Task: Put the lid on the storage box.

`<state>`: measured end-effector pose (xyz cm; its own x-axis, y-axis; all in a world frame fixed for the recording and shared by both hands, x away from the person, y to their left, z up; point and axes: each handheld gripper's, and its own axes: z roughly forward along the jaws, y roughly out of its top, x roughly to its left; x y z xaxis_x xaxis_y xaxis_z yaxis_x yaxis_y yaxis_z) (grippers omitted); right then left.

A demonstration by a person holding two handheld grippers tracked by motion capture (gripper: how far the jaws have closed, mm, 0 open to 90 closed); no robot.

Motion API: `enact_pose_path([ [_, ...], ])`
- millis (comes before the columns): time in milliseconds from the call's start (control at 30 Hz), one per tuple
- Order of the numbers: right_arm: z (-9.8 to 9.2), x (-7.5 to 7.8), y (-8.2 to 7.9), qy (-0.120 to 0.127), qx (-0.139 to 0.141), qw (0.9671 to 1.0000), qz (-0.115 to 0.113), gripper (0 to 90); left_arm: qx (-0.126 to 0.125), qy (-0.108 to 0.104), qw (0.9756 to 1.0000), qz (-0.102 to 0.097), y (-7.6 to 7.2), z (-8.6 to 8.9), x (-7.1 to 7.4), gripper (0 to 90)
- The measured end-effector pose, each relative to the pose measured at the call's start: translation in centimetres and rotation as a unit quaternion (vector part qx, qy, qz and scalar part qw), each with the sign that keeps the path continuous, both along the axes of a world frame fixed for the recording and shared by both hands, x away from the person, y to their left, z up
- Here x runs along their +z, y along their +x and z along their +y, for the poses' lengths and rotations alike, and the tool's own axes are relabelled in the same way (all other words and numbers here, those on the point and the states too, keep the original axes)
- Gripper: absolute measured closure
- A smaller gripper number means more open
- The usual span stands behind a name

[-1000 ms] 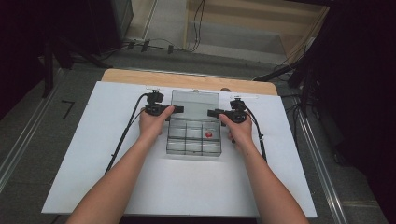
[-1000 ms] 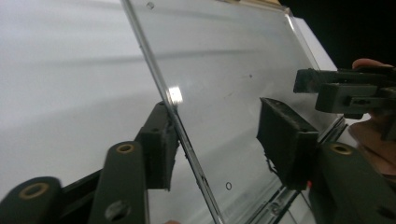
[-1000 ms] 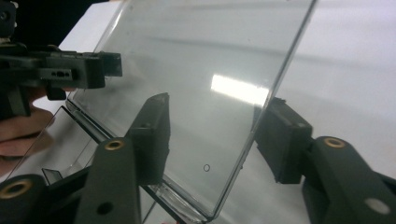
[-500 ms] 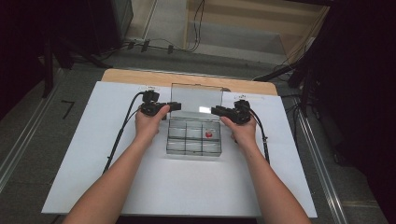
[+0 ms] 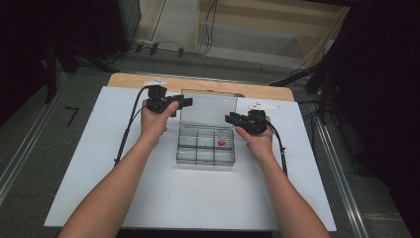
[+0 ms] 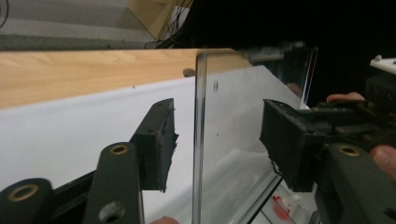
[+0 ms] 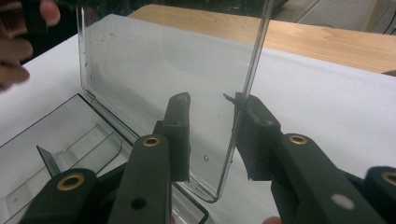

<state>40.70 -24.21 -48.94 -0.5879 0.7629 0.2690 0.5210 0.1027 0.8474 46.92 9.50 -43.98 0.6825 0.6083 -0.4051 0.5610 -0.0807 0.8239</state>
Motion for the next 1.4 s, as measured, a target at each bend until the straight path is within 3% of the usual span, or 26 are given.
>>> enact_pose_path([
  [167,0.0,0.0,-0.1,-0.005,0.0,1.0,-0.003,65.3,-0.012,0.012,0.9998,-0.006,0.2,-0.2,0.5,63.9],
  [267,0.0,0.1,-0.1,-0.005,0.001,1.0,-0.004,65.4,-0.015,0.021,0.9996,-0.012,0.1,-0.2,0.5,68.9],
  [400,0.2,0.4,-0.2,-0.005,-0.008,0.9999,0.01,65.2,-0.025,0.023,0.9993,-0.018,-0.1,0.0,0.7,70.1],
  [533,0.2,1.4,-0.2,0.001,-0.02,0.9998,0.008,59.6,-0.028,0.03,0.9986,-0.032,-0.6,-0.1,0.9,70.2],
  [933,-0.7,5.5,-0.1,0.017,-0.034,0.9989,-0.026,61.1,-0.034,0.021,0.9982,-0.044,-1.5,0.2,1.0,69.6],
  [1067,-0.6,6.1,-0.1,0.015,-0.032,0.9986,-0.04,66.5,-0.036,0.022,0.9979,-0.048,-2.0,0.2,1.2,68.6],
  [1233,-0.5,6.3,-0.4,0.021,-0.028,0.9988,-0.036,68.9,-0.035,0.024,0.9979,-0.049,-2.5,0.3,1.3,67.7],
  [1400,-0.5,6.7,-1.2,0.012,-0.026,0.9989,-0.036,69.3,-0.036,0.017,0.9981,-0.047,-3.0,0.2,1.4,65.3],
])
